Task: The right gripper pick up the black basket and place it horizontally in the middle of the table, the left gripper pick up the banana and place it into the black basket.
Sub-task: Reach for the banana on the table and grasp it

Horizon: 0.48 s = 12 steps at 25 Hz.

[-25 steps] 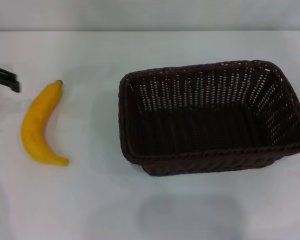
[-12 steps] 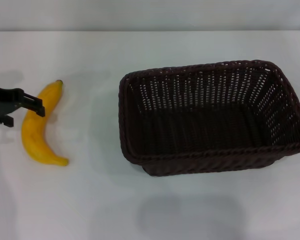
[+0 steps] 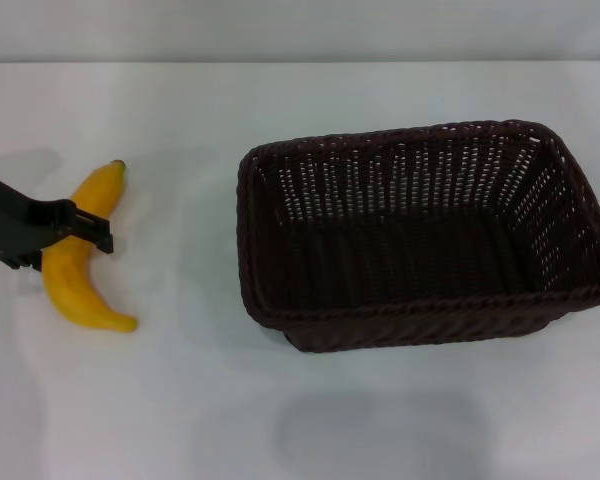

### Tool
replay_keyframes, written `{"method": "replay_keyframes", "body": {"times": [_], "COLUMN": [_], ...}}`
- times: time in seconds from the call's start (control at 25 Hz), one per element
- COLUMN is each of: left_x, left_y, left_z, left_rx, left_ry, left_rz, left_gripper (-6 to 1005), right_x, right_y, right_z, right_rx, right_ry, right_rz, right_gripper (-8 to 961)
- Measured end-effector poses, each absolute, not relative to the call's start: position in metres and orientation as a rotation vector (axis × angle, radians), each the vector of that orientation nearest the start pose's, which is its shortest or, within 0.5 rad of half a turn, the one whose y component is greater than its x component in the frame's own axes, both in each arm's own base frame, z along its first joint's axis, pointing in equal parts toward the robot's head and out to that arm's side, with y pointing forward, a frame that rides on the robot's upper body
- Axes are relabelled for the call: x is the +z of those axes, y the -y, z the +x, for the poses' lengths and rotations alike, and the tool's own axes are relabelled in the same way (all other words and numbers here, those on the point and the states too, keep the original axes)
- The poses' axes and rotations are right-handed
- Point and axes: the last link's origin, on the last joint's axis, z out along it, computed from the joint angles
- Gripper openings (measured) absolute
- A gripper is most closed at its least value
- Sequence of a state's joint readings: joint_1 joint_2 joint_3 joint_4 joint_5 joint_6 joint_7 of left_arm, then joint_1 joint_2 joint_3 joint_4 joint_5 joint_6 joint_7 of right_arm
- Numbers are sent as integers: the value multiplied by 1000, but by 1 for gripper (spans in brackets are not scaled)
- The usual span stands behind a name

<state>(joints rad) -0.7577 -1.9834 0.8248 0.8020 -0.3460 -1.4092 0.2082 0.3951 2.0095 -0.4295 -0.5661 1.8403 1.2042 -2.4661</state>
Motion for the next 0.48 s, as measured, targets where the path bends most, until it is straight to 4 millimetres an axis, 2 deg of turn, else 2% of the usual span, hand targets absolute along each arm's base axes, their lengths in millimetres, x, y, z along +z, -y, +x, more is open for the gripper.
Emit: {"method": "replay_keyframes", "body": {"times": [0.48], "left_x": [39], "left_y": [-395], "left_z": [-283], "left_rx": [-466], "left_ry": [-2579], "left_rz": [2512], "left_gripper": [791], "right_x": [136], "right_y": [-351], "right_z": [351], "right_rx": [605], "right_ry": [-279], "right_rz": [-1662], "right_gripper": [700]}}
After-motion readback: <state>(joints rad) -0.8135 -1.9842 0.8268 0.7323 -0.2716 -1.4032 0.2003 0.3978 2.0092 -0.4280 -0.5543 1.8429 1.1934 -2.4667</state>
